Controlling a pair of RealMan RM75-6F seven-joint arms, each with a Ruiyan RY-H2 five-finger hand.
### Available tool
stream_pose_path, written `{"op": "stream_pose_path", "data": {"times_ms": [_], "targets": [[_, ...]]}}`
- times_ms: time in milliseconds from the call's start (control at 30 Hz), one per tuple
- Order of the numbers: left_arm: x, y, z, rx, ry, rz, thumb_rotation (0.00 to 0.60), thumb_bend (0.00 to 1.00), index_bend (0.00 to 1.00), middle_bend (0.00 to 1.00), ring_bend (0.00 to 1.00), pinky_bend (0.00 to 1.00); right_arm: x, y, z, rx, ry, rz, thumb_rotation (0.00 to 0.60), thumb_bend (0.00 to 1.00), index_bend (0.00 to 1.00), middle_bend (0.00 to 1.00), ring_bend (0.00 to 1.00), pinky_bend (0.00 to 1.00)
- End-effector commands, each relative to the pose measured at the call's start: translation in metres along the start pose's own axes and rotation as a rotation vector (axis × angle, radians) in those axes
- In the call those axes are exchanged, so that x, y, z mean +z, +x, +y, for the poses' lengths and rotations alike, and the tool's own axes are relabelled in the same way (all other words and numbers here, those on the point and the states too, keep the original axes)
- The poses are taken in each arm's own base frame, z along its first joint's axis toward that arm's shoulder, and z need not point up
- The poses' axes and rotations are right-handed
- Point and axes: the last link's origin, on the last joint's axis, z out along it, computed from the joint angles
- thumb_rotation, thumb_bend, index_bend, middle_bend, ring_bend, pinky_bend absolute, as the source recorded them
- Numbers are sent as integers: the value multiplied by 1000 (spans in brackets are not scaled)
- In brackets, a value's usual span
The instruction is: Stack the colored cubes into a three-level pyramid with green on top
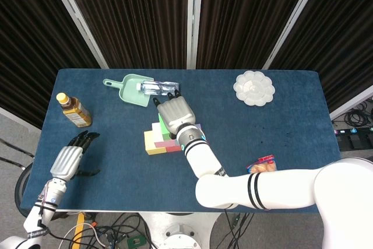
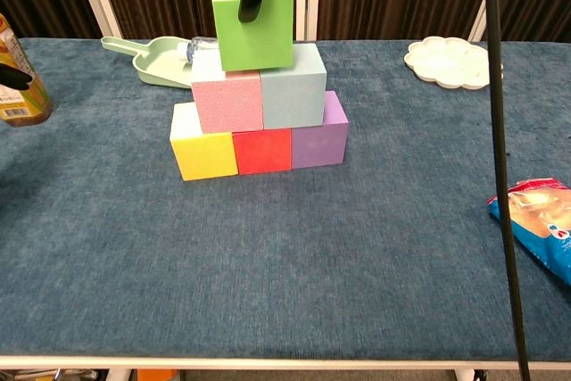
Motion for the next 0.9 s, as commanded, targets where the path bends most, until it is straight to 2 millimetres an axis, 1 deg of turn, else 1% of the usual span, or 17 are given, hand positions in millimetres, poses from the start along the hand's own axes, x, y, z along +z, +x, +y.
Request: {"op": "stream_pose_path", "data": {"times_ms": [33,467,900], "targets": [[0,-1,0,-4,-3,-5,600,40,111,95,2,143,-2,1,-3,-12,-14,-1,600,195,0,472,69,0],[0,-1,-2,-12,2,-3,600,40,111,95,2,143,0,-1,-8,-17,-33,-8,600,196,0,472,69,0],[-1,-4,-10,-33,33,-15,600,41,111,95,2,143,1,-5,-9,-8,-49,9,600,193,0,479,69,0]]}}
